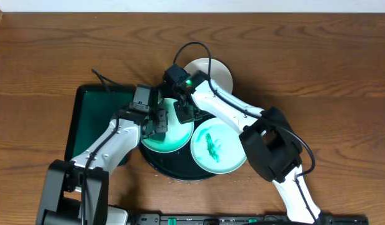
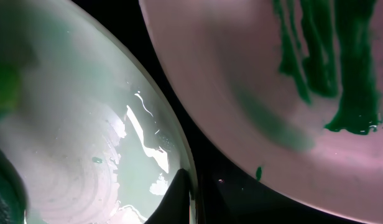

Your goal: Clean dirty plates on tray and stack at the side

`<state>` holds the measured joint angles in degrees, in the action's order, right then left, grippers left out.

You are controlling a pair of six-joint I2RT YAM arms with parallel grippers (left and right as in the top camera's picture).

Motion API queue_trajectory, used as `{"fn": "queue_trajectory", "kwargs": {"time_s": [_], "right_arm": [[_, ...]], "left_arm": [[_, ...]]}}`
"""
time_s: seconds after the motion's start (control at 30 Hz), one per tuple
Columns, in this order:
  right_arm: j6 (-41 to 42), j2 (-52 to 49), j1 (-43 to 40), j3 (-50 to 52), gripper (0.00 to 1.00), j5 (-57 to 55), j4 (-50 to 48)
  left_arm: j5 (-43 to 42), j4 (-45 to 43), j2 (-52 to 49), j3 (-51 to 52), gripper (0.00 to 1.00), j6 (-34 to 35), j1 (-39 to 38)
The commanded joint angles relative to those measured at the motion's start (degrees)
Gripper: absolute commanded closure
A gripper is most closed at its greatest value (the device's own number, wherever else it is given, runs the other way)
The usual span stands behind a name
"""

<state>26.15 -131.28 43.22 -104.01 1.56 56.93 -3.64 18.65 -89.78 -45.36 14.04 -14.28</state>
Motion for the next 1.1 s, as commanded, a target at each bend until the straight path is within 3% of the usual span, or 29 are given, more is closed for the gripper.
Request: {"fn": "queue_trajectory", "kwargs": {"time_s": [0.0, 0.13, 0.27, 0.33, 0.47, 0.63, 0.83, 0.97, 1.07], "right_arm": [[0.59, -0.11, 0.33, 1.11, 0.99, -0.17, -0.63], [0.57, -0.11, 0.33, 1.11, 0.99, -0.17, -0.68], [0.57, -0.11, 0.33, 1.11, 0.99, -0.17, -0.81], [0.5, -0.11, 0.33, 1.11, 0.99, -0.2, -0.76], [0.35, -0.11, 0.33, 1.14, 0.99, -0.17, -0.79], [0.35, -0.11, 0.33, 1.14, 0.99, -0.17, -0.81], [0.35, -0.11, 0.33, 1.14, 0.99, -0.17, -0.79], [0.33, -0.11, 0.33, 1.25, 0.99, -0.17, -0.79], [0.35, -0.11, 0.33, 1.38, 0.99, -0.17, -0.79]], "left_arm": [[9.99, 2.73, -0.07, -2.64, 0.93, 8.2, 0.07], [14.01, 9.53, 0.9, -5.05, 0.93, 17.68, 0.11], [-2.47, 11.34, 1.42, -5.97, 0.93, 17.75, 0.09], [-5.2, 13.75, 1.05, -5.75, 0.93, 17.79, 0.04], [-0.7, 13.79, -0.9, -3.74, 0.93, 17.35, 0.07], [0.24, 5.22, -3.65, -2.86, 0.93, 16.9, 0.07], [0.35, -3.41, -3.69, -3.1, 0.92, 11.04, 0.13], [2.29, -2.29, -2.86, -6.21, 0.93, 11.04, 0.24], [4.83, 3.26, -0.46, -10.88, 0.93, 11.76, 0.55]]}}
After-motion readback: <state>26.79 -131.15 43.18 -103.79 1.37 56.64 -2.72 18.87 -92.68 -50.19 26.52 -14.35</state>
